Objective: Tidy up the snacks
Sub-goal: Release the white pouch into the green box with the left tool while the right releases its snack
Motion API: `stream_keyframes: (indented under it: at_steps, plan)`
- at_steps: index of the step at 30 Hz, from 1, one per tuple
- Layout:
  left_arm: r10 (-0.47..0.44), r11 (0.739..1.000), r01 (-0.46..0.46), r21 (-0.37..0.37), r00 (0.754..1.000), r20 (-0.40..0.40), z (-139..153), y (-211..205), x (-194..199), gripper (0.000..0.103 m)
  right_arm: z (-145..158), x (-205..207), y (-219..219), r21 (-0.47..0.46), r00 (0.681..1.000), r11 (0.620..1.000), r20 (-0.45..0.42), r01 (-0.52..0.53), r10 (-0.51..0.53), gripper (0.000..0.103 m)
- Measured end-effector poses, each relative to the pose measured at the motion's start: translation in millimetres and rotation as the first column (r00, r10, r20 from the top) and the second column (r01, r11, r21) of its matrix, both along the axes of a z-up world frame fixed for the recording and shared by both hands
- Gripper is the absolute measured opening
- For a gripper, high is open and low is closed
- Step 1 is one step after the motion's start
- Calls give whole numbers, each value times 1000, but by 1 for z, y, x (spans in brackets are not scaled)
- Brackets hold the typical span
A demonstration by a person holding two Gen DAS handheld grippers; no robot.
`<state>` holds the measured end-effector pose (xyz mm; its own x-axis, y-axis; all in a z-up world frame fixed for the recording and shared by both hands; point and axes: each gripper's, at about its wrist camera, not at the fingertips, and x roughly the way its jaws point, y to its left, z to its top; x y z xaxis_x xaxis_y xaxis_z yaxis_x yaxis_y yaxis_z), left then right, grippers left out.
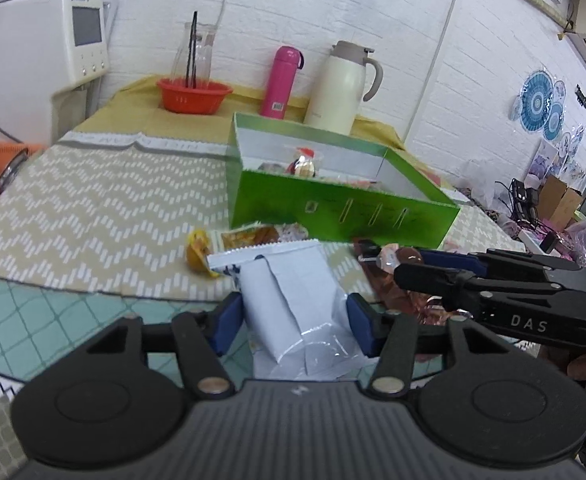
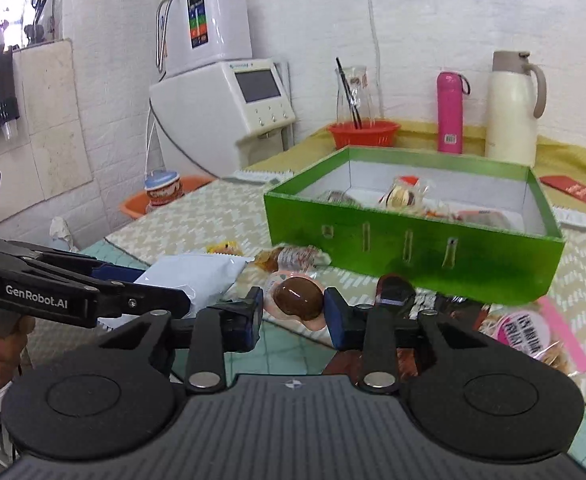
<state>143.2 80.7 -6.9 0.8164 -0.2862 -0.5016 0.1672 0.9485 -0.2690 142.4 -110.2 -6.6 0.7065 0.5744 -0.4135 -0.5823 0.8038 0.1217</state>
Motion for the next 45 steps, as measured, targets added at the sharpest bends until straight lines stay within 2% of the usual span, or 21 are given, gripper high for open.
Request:
stream_keyframes:
  at_steps: [5, 10, 13, 20, 24, 27, 29, 30, 31, 32, 33, 37, 41, 45]
  plan:
    - [-18, 1000, 19, -7, 997, 70, 30, -10, 23, 55, 24, 8, -23, 50, 994, 996, 72, 77, -80, 59]
    - [6, 1000, -7, 8, 994, 112, 56, -17, 64, 55, 31, 30, -38, 91, 985, 984, 73, 152, -159, 60]
    - [47, 997, -55, 57, 991, 127, 63, -23, 95, 55, 30, 49, -41, 95, 976, 976, 73, 198, -205, 61]
    - [105, 991, -109, 79, 993, 49, 52, -24, 181, 55, 18, 105, -38, 44, 962, 961, -9, 273, -273, 61]
    - [123, 988, -122, 92, 992, -3, 37, -25, 214, 55, 12, 133, -31, 33, 955, 956, -57, 292, -289, 61]
    - [112, 991, -110, 77, 993, -27, 29, -24, 229, 56, 11, 153, -30, 58, 950, 950, -78, 306, -302, 64]
    - [93, 994, -91, 54, 995, -33, 24, -22, 234, 73, 8, 166, -28, 51, 948, 952, -118, 303, -296, 70]
    - [108, 993, -107, 40, 994, -19, 22, -21, 233, 82, 6, 169, -29, 53, 948, 952, -130, 301, -292, 89]
    - [127, 992, -127, 23, 992, 5, 21, -18, 229, 86, 4, 169, -31, 68, 947, 951, -135, 303, -292, 103]
    - [124, 992, -124, 1, 992, 29, 22, -17, 225, 92, 3, 166, -34, 87, 947, 948, -126, 307, -295, 103]
    - [134, 991, -134, 7, 990, 43, 23, -17, 222, 102, 2, 162, -37, 113, 948, 943, -104, 312, -301, 103]
    - [155, 984, -162, 76, 983, 95, 29, -23, 215, 102, 2, 153, -42, 132, 953, 944, -70, 303, -296, 103]
    - [161, 984, -167, 59, 983, 90, 34, -23, 206, 102, 5, 144, -41, 116, 955, 948, -63, 296, -291, 103]
    - [149, 987, -154, 53, 985, 92, 44, -24, 188, 102, 18, 127, -46, 145, 957, 946, -44, 290, -286, 103]
